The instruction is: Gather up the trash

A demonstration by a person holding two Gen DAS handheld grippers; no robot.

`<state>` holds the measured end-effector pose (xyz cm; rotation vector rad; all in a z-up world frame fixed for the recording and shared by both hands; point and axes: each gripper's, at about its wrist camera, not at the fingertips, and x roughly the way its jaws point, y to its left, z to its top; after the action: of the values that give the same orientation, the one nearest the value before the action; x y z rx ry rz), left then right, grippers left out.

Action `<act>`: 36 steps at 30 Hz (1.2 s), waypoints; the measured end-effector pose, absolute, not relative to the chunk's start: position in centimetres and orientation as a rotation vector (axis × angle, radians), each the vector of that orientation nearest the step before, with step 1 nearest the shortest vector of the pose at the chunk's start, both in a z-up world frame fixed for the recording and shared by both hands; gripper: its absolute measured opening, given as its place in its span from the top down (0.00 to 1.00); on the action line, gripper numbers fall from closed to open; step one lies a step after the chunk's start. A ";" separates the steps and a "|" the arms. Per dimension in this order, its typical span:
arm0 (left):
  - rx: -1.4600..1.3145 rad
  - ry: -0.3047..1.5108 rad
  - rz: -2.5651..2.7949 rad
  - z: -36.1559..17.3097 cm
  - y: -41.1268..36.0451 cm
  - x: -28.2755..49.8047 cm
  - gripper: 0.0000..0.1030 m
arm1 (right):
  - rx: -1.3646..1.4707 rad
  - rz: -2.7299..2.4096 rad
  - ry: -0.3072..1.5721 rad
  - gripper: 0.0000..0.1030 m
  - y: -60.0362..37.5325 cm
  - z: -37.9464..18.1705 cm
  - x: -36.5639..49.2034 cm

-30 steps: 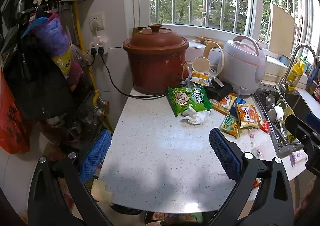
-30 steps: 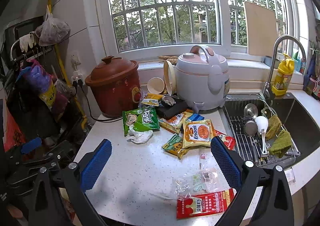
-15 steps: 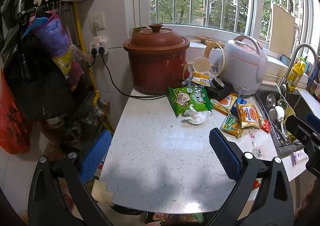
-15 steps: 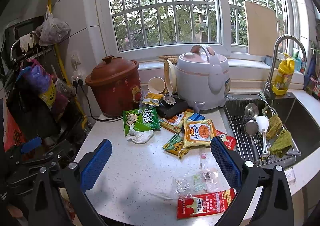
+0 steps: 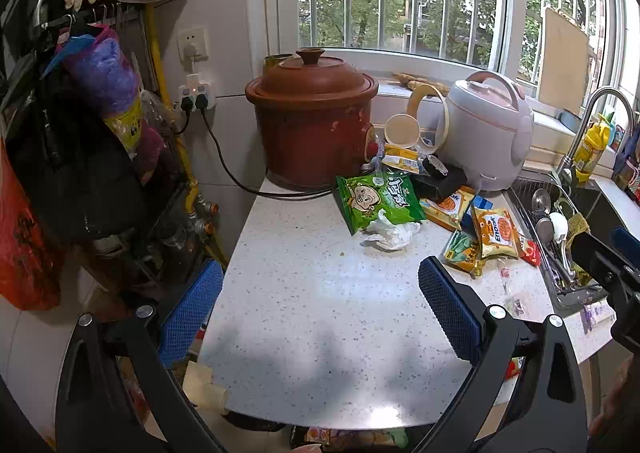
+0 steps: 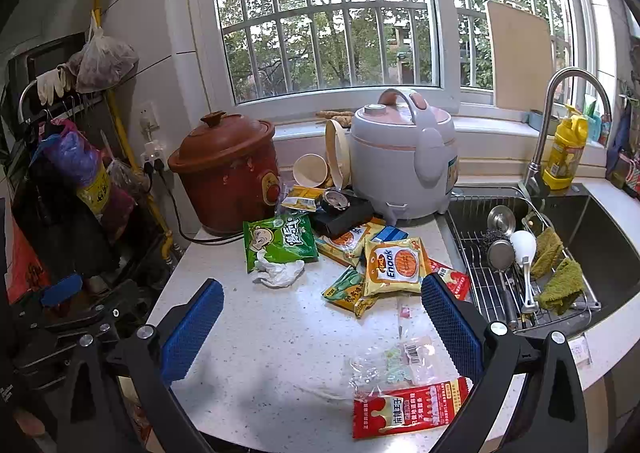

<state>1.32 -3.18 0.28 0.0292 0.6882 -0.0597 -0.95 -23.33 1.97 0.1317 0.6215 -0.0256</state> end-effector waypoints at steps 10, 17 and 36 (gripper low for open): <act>0.031 0.689 -0.067 0.3 -3.2 1.5 0.07 | 0.134 -0.033 0.622 0.05 -23.5 1.9 -1.0; 0.035 0.689 -0.069 0.2 -3.3 1.5 0.07 | 0.136 -0.038 0.624 0.05 -23.5 1.9 -1.0; 0.059 0.676 -0.070 0.3 -3.5 1.4 0.07 | 0.131 -0.038 0.626 0.05 -23.4 1.9 -1.0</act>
<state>1.39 -3.51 0.27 0.0594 0.6757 -0.0702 -1.03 -23.42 1.92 0.1307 0.6262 -0.0375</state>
